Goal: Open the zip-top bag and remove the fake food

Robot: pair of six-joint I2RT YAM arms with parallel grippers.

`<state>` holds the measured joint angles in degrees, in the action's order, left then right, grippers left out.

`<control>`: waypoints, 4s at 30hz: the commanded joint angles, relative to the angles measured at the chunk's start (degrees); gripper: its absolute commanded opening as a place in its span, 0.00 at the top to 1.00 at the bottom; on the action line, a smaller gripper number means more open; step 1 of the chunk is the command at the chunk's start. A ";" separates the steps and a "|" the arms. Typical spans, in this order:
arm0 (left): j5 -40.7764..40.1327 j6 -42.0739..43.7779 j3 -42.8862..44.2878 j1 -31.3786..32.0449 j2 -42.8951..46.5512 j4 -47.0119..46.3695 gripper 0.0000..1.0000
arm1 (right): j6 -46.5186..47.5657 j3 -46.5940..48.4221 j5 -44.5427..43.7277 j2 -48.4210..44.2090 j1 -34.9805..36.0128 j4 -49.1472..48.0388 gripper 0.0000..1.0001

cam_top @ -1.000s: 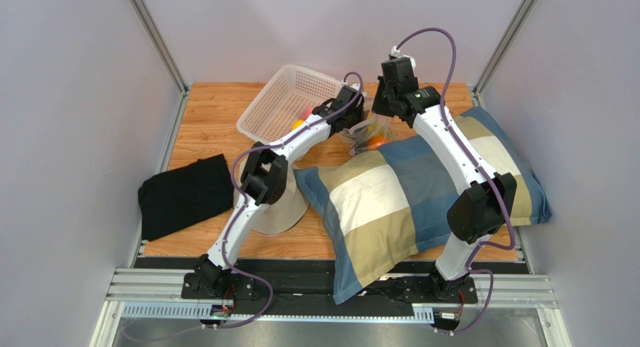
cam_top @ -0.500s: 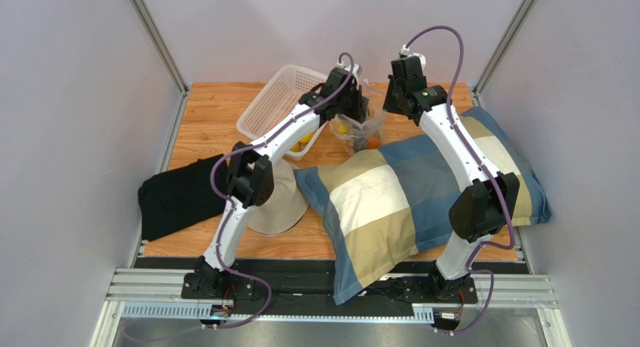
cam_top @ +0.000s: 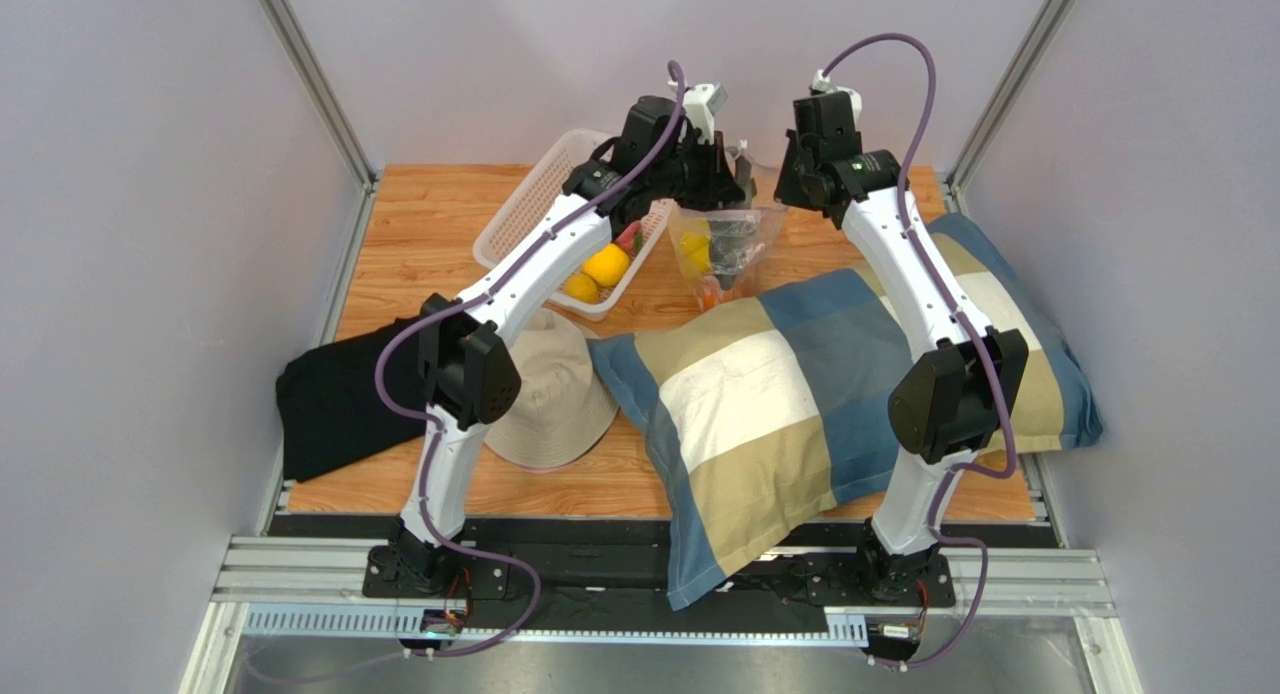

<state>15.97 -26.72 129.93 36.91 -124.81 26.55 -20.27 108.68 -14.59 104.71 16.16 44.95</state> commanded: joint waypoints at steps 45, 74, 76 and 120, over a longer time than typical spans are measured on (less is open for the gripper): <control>-5.76 -15.59 1.38 -20.11 -2.01 -5.91 1.00 | -5.21 3.90 7.03 -2.22 -4.04 3.83 1.00; -16.41 40.68 2.35 -17.75 -13.00 12.92 1.00 | -5.13 1.36 8.53 -3.10 -3.42 3.13 1.00; -14.05 41.31 1.91 -17.48 -12.91 13.97 1.00 | -5.04 1.27 8.44 -3.10 -3.16 3.04 1.00; -10.76 19.07 6.03 0.89 -5.35 6.05 0.98 | -6.18 7.95 -10.46 -1.88 8.00 5.41 1.00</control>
<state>13.82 -11.70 133.88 37.52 -128.64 28.27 -25.82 115.13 -21.80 104.36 23.42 50.81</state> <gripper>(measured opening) 0.084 0.009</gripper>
